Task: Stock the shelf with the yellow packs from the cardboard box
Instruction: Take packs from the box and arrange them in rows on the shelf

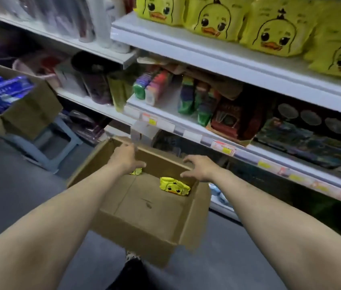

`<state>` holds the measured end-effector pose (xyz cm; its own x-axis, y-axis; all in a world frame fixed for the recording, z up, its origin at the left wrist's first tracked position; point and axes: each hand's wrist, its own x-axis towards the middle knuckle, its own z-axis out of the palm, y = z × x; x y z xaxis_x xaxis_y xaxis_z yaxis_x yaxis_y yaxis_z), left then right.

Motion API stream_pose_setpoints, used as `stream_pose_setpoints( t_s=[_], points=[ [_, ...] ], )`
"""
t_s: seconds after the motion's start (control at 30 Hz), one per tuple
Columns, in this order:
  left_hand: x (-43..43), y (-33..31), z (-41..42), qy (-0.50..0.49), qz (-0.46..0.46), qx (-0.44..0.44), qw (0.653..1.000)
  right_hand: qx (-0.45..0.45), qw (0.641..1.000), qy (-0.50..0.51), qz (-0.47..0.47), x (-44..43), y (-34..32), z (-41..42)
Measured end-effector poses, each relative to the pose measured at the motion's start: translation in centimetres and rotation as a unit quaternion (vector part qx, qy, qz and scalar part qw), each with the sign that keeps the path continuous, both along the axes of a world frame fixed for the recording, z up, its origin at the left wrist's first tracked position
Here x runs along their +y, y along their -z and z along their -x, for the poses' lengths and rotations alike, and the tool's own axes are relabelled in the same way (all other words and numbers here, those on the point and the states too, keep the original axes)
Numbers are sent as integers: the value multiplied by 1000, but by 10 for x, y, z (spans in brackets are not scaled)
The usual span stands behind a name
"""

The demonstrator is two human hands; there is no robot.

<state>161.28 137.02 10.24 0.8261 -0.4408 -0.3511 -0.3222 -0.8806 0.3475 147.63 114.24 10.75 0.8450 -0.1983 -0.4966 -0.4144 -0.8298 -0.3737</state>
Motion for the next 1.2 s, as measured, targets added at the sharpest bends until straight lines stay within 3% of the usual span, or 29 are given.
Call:
stream_pose_setpoints(
  t_s=[0.23, 0.43, 0.73, 0.97, 1.07, 1.2],
  points=[
    [26, 119, -82, 17, -26, 79, 996, 97, 988, 116, -33, 21, 117, -46],
    [32, 198, -116, 16, -23, 54, 998, 133, 973, 184, -39, 25, 210, -50],
    [35, 282, -140, 60, -33, 24, 997, 124, 965, 214, 89, 38, 281, -50],
    [33, 311, -153, 93, -116, -2, 989, 142, 945, 237, 176, 41, 311, -49],
    [28, 307, -157, 90, -147, -9, 985, 132, 955, 247, 99, 45, 315, -46],
    [33, 293, -153, 3, -117, 124, 985, 109, 957, 266, -44, 52, 296, -41]
  ],
)
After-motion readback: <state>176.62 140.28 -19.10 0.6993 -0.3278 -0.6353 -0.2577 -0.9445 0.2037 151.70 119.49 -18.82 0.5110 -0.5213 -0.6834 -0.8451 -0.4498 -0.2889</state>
